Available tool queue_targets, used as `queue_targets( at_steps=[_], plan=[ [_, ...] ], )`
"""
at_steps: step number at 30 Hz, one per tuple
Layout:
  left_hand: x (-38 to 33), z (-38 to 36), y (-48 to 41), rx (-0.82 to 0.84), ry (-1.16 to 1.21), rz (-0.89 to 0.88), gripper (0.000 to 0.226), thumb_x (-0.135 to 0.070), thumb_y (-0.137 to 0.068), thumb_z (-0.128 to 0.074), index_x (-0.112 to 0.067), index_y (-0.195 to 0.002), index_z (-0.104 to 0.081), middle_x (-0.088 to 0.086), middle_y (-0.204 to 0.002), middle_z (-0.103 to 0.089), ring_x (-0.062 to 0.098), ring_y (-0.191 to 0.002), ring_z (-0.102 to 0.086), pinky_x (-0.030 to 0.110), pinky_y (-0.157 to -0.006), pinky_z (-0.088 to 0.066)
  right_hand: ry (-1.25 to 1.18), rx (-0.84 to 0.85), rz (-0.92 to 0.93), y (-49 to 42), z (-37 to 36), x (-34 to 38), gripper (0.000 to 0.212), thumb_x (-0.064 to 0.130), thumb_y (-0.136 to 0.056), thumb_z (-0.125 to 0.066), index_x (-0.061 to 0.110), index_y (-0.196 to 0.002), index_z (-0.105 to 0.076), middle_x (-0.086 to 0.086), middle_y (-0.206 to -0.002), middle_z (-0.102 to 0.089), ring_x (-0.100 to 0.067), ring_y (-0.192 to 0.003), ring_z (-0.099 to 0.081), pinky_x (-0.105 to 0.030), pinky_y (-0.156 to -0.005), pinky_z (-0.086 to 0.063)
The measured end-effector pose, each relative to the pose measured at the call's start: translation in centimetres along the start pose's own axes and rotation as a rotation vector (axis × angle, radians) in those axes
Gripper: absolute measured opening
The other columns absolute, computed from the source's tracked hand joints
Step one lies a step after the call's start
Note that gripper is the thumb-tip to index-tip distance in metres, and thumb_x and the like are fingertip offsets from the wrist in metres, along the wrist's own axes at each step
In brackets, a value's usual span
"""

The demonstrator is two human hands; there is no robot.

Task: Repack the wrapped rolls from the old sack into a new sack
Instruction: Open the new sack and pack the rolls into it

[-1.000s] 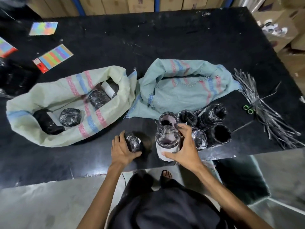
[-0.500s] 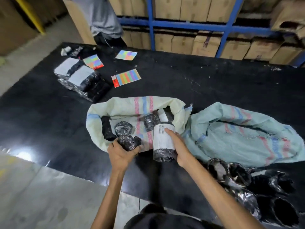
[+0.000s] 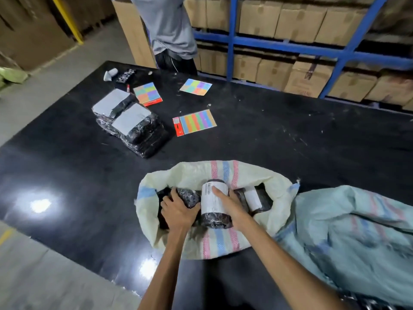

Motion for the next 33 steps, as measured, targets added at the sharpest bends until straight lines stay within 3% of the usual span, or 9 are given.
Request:
queue_targets(
  at_steps=[4,8,13,17,19,21,26,29,33],
  plan=[
    [-0.3,-3.2,-1.8,0.035,-0.103,-0.031,0.103,-0.059,-0.074,-0.072,-0.016,-0.155,-0.026,0.027,-0.139,-0.042,0.045,-0.128,-0.038,0.054,-0.107,-0.03,0.256,-0.175,0.115,-1.5,0.2,1.3,0.098,0.065,-0.082,-0.068,0.023,-0.157,-0.022,-0.003,-0.155,-0.041,-0.025,-0.14,-0.043,-0.038,-0.113,-0.037],
    [-0.6,-5.9,-1.3,0.068,-0.246,-0.115,0.098,-0.063,-0.083,-0.055,-0.016,-0.16,-0.015,0.032,-0.15,-0.033,0.049,-0.136,-0.033,0.057,-0.113,-0.023,0.73,-0.354,0.17,-1.9,-0.9,1.5,0.092,0.073,-0.092,-0.043,0.036,-0.158,0.009,-0.024,-0.145,-0.038,-0.043,-0.126,-0.049,-0.05,-0.102,-0.044],
    [-0.1,-5.9,-1.3,0.151,-0.291,-0.126,0.119,-0.074,-0.078,-0.056,-0.02,-0.159,0.012,0.029,-0.159,-0.019,0.044,-0.145,-0.023,0.053,-0.118,-0.021,0.947,-0.414,0.149,-2.2,-1.4,1.5,0.086,0.068,-0.096,-0.038,0.036,-0.158,0.013,-0.026,-0.145,-0.032,-0.045,-0.125,-0.045,-0.055,-0.103,-0.04],
    [1.1,-5.6,-2.3,0.509,-0.376,-0.15,0.156,-0.078,-0.055,-0.076,-0.025,-0.148,0.039,0.022,-0.163,0.012,0.039,-0.152,0.004,0.049,-0.122,-0.008,1.046,-0.333,0.115,-2.9,-1.8,0.2,0.086,0.061,-0.099,-0.04,0.033,-0.158,0.015,-0.024,-0.16,-0.009,-0.048,-0.139,-0.029,-0.061,-0.111,-0.03],
    [1.5,-4.9,-2.6,0.518,-0.408,-0.235,0.152,-0.069,-0.059,-0.081,-0.024,-0.151,0.032,0.02,-0.158,0.0,0.041,-0.149,-0.006,0.049,-0.121,-0.02,1.024,-0.265,0.087,-3.0,-2.0,-0.7,0.087,0.055,-0.101,-0.041,0.032,-0.156,0.021,-0.023,-0.164,0.001,-0.048,-0.147,-0.013,-0.062,-0.116,-0.02],
    [1.3,-3.7,-2.2,0.372,-0.377,-0.32,0.135,-0.06,-0.064,-0.08,-0.02,-0.158,0.008,0.018,-0.149,-0.021,0.038,-0.142,-0.025,0.049,-0.114,-0.035,0.976,-0.196,0.073,-3.0,-2.1,-1.1,0.088,0.046,-0.101,-0.043,0.032,-0.155,0.026,-0.021,-0.165,0.01,-0.048,-0.15,-0.001,-0.061,-0.118,-0.013],
    [1.0,-3.1,-0.5,0.148,-0.353,-0.33,0.111,-0.048,-0.056,-0.087,-0.009,-0.146,-0.034,0.02,-0.13,-0.044,0.038,-0.114,-0.051,0.047,-0.094,-0.049,1.043,-0.325,0.391,-0.9,-2.3,-1.1,0.082,0.034,-0.103,-0.05,0.018,-0.162,0.005,-0.018,-0.166,0.0,-0.042,-0.145,-0.017,-0.049,-0.117,-0.03],
    [1.2,-3.4,0.5,0.124,-0.357,-0.296,0.12,-0.059,-0.046,-0.09,-0.003,-0.14,-0.041,0.024,-0.128,-0.044,0.036,-0.104,-0.053,0.044,-0.086,-0.051,1.219,-0.422,0.492,-1.0,-2.0,-2.9,0.068,0.037,-0.104,-0.047,0.015,-0.161,-0.018,-0.018,-0.165,-0.018,-0.038,-0.147,-0.026,-0.048,-0.116,-0.034],
    [0.7,-3.6,1.3,0.123,-0.345,-0.238,0.122,-0.062,-0.062,-0.081,0.006,-0.149,-0.03,0.033,-0.146,-0.037,0.044,-0.125,-0.049,0.046,-0.102,-0.044,1.29,-0.442,0.469,-2.0,-1.7,-2.9,0.064,0.044,-0.104,-0.044,0.019,-0.159,-0.024,-0.025,-0.15,-0.036,-0.038,-0.131,-0.037,-0.047,-0.108,-0.039]
  ],
)
Point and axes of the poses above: each hand's wrist, its own y-axis away from the middle knuckle, its own z-axis out of the back of the hand, x = y × z, the point moved 7 cm from there along -y, towards the middle knuckle
